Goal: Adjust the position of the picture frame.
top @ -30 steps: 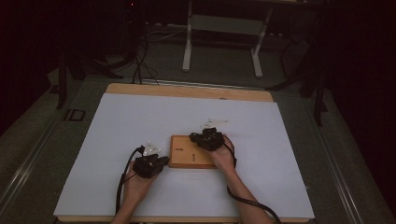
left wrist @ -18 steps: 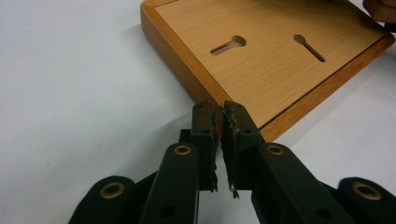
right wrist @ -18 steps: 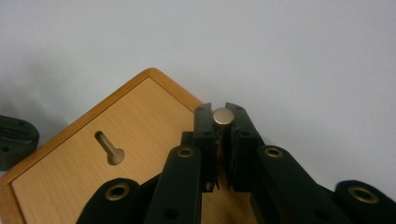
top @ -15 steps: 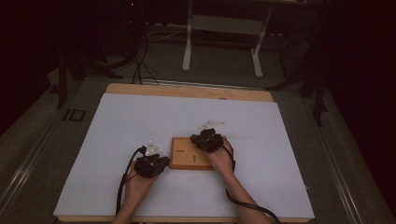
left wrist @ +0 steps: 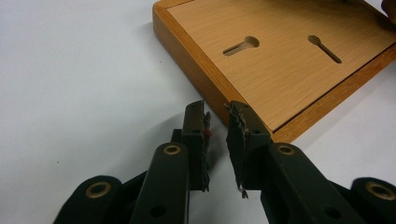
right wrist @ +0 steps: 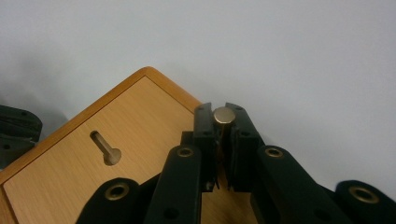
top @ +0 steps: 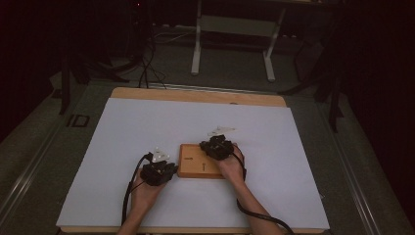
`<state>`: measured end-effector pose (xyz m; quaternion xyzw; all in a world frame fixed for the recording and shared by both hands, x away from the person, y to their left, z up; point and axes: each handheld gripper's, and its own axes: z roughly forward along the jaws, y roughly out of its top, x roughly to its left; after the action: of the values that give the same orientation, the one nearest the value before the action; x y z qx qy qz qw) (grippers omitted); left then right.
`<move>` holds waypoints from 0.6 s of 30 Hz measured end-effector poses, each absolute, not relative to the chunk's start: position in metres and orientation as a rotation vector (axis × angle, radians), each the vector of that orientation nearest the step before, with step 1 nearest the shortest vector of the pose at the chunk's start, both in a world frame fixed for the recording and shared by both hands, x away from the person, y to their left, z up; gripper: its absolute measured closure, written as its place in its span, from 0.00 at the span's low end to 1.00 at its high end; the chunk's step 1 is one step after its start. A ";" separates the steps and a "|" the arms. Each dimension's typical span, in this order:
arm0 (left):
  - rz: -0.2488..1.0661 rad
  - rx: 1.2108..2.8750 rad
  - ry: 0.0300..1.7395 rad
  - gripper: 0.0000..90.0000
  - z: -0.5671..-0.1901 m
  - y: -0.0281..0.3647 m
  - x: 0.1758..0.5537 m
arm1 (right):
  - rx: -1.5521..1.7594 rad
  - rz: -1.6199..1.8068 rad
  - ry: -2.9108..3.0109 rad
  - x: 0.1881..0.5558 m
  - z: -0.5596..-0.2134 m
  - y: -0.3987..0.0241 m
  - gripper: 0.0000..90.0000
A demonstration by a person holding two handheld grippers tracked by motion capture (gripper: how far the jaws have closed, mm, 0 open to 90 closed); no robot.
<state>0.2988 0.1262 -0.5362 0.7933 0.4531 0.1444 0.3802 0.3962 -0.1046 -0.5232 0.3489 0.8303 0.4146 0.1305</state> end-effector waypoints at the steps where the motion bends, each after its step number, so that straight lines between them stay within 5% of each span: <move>1: 0.369 2.026 1.157 0.86 -0.536 0.126 0.299 | 1.011 1.197 2.409 0.396 -0.523 -0.104 0.94; 18: 0.388 2.013 1.151 0.82 -0.536 0.127 0.300 | 0.979 1.187 2.417 0.398 -0.523 -0.105 0.92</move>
<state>0.3003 0.1271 -0.5360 0.7901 0.4520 0.1522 0.3850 0.3980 -0.1055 -0.5229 0.3385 0.8355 0.4104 0.1376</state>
